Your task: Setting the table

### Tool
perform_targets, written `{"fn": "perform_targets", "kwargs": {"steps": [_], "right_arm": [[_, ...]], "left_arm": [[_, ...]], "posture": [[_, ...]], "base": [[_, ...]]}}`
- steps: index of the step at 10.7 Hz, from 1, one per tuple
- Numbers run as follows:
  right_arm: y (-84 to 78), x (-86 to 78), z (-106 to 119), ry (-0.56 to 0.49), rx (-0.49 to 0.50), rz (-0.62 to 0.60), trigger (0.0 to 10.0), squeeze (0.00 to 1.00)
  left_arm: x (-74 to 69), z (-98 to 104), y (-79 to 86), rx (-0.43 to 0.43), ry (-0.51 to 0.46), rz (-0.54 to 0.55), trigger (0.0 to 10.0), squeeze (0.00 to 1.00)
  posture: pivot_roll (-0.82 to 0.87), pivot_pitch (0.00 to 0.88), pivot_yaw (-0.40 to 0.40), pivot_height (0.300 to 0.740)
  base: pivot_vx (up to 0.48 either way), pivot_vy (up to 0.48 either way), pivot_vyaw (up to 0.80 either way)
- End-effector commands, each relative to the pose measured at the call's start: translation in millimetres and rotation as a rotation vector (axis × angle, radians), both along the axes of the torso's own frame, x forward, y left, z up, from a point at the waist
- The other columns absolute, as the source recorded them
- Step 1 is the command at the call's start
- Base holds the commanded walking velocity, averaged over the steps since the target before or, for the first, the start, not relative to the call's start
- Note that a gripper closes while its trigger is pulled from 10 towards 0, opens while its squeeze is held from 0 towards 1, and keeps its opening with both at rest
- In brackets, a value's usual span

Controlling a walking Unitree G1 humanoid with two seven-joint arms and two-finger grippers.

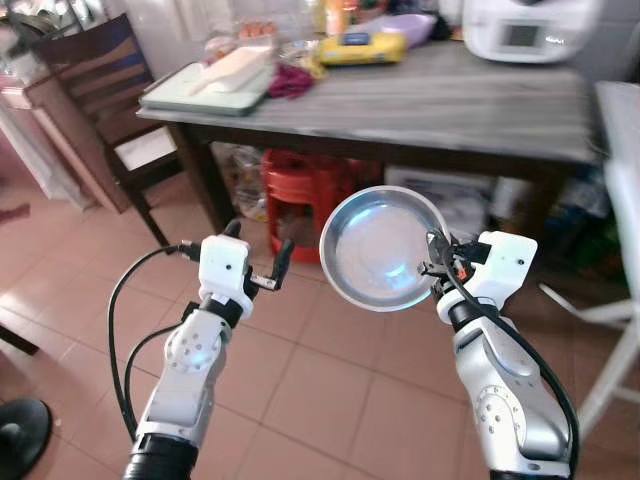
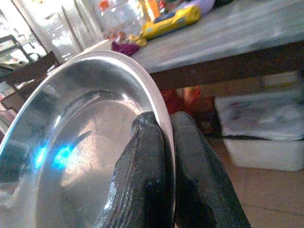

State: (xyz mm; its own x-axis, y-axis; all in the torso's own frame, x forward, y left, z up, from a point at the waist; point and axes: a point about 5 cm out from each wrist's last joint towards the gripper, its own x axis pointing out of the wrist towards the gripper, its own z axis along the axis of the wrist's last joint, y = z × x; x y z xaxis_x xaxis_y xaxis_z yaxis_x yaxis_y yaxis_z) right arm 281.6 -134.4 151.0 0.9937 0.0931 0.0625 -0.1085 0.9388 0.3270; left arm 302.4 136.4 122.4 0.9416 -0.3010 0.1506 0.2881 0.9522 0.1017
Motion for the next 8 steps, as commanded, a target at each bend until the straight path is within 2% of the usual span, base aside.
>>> {"fn": "perform_targets", "kwargs": {"steps": [1, 2, 3, 8], "right_arm": [[3.1, 0.6, 4.0, -0.011, 0.028, 0.004, 10.0, 0.00], [2.5, 1.3, 3.3, -0.005, 0.031, 0.002, 10.0, 0.00], [2.5, 1.7, 3.3, -0.006, 0.029, 0.002, 10.0, 0.00], [2.1, 1.0, 2.8, -0.004, 0.020, 0.002, 10.0, 0.00]], "left_arm": [[1.2, 2.1, 3.5, 0.014, -0.006, 0.007, 10.0, 0.00], [1.0, 2.0, 3.2, 0.015, -0.006, 0.005, 10.0, 0.00], [0.6, 1.8, 2.4, 0.015, -0.006, 0.002, 10.0, 0.00], [0.1, 0.5, -0.3, 0.009, 0.000, -0.007, 10.0, 0.00]], "posture": [[-0.05, 0.079, 0.105, 0.740], [-0.05, 0.078, 0.105, 0.740], [-0.05, 0.075, 0.104, 0.740], [-0.05, 0.080, 0.101, 0.740]], "base": [[0.480, 0.000, 0.00], [0.480, 0.000, 0.00], [0.480, 0.000, -0.80], [0.480, 0.000, 0.00]]}}
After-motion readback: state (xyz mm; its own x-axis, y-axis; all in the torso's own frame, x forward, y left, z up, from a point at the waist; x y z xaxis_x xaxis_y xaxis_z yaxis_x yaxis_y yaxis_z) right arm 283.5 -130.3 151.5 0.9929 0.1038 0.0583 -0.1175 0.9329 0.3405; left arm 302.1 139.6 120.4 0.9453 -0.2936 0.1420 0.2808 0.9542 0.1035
